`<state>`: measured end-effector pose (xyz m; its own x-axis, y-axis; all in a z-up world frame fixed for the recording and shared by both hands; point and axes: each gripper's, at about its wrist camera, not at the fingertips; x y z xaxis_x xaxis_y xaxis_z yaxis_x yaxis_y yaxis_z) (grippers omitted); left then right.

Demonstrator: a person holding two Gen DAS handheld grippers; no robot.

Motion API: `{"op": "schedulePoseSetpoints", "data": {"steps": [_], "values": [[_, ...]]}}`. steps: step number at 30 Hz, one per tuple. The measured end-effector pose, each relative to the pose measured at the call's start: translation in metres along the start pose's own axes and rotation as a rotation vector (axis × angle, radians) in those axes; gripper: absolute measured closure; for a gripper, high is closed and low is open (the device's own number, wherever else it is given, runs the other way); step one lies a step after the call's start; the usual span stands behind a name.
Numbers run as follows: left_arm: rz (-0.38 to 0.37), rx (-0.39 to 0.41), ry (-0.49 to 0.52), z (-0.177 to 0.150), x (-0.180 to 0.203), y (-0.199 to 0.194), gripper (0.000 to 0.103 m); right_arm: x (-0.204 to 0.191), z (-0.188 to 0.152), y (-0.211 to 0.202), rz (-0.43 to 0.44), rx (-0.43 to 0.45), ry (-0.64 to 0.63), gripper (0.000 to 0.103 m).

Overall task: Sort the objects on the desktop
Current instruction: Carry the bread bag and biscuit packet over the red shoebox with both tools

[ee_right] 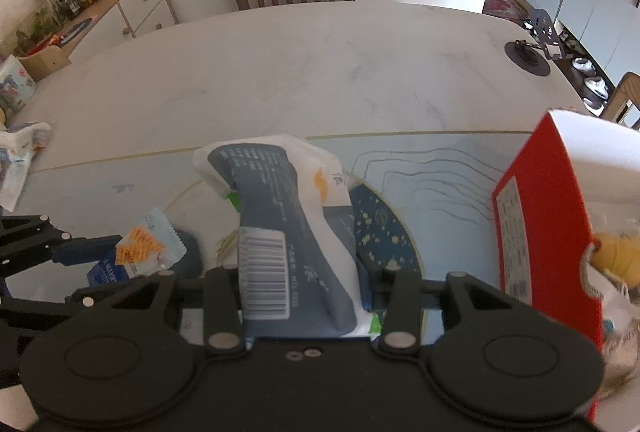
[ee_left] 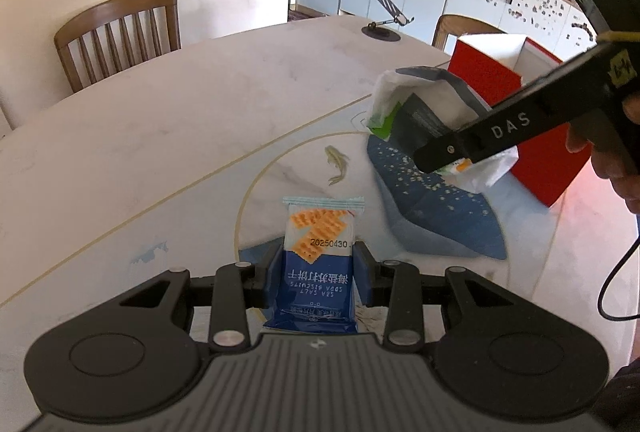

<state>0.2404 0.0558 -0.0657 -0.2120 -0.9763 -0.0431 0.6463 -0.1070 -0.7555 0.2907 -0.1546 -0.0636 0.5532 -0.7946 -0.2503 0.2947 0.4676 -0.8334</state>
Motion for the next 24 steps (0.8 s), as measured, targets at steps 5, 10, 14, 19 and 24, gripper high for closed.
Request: {"op": "schedulePoseSetpoints", "data": {"steps": [5, 10, 14, 19, 24], "values": [[0.000, 0.004, -0.036, -0.001, 0.003, -0.020, 0.068, -0.003, -0.011, -0.024, 0.020, 0.022, 0.015, 0.062], [-0.002, 0.009, -0.054, 0.000, 0.010, -0.040, 0.068, -0.003, -0.020, -0.048, 0.038, 0.052, 0.023, 0.062], [-0.018, 0.005, -0.082, 0.000, 0.015, -0.053, 0.068, 0.000, -0.028, -0.067, 0.039, 0.076, 0.032, 0.062], [-0.016, -0.002, -0.080, 0.000, 0.028, -0.064, 0.068, 0.008, -0.036, -0.086, 0.028, 0.105, 0.067, 0.062], [-0.018, 0.001, -0.059, 0.005, 0.043, -0.074, 0.068, 0.019, -0.044, -0.103, 0.027, 0.137, 0.091, 0.062]]}}
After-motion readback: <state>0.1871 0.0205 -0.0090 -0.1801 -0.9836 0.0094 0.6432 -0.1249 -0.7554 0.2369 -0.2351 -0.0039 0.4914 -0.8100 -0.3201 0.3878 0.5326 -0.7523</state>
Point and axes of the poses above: each gripper's, at about its wrist camera, not at the fingertips, and y roughly the way its jaws point, x to its right, z to its top, and after that the axes turned 9 degrees about z, right-handed
